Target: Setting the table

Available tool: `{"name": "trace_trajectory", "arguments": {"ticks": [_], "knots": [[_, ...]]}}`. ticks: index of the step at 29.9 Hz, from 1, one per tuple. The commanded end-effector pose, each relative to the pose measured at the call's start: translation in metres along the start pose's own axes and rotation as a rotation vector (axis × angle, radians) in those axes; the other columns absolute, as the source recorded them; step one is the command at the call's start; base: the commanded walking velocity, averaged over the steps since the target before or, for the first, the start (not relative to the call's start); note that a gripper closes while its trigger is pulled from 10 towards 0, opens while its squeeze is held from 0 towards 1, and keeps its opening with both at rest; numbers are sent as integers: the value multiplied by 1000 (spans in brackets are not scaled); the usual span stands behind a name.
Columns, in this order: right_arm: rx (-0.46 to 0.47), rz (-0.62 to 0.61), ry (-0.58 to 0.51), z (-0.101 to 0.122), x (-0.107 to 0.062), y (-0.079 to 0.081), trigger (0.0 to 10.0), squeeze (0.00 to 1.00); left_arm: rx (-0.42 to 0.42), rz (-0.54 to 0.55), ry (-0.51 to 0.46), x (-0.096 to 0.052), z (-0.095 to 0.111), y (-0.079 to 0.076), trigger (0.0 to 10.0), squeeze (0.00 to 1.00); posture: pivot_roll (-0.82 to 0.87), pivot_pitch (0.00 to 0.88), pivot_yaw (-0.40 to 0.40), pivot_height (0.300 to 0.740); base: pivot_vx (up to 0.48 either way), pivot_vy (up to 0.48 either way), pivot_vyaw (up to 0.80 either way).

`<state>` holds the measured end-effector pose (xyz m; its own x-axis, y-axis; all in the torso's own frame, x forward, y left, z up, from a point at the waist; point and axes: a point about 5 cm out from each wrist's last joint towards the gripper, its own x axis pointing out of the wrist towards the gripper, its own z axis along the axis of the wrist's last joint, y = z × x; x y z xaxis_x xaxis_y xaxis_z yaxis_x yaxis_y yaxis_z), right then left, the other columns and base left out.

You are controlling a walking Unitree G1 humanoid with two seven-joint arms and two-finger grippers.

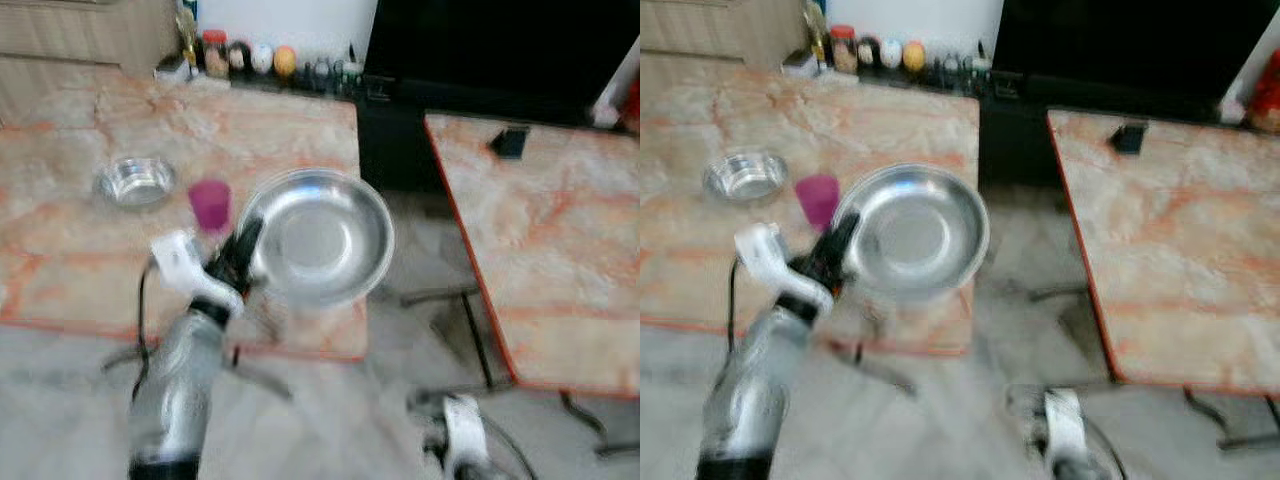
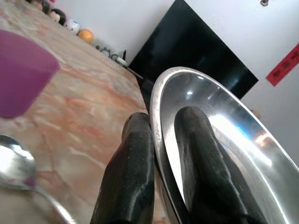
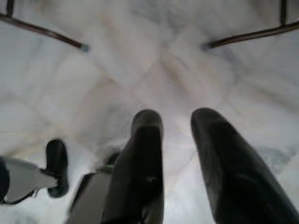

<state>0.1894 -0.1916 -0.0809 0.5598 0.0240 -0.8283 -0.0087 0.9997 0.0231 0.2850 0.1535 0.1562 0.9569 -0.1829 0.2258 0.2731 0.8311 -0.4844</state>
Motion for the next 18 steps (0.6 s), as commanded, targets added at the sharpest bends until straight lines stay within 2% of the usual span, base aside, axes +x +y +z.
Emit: {"name": "trace_trajectory", "arguments": {"ticks": [1,18], "knots": [[-2,-18,0,0,-1,-7,10000,0,-18,-43,-4,5,0,-11,10000,0,133,0,-100,740,0,-405,0],[-2,-16,0,0,-1,-7,10000,0,1,-47,10,7,-2,-12,10000,0,128,0,-99,740,0,-408,0]]}}
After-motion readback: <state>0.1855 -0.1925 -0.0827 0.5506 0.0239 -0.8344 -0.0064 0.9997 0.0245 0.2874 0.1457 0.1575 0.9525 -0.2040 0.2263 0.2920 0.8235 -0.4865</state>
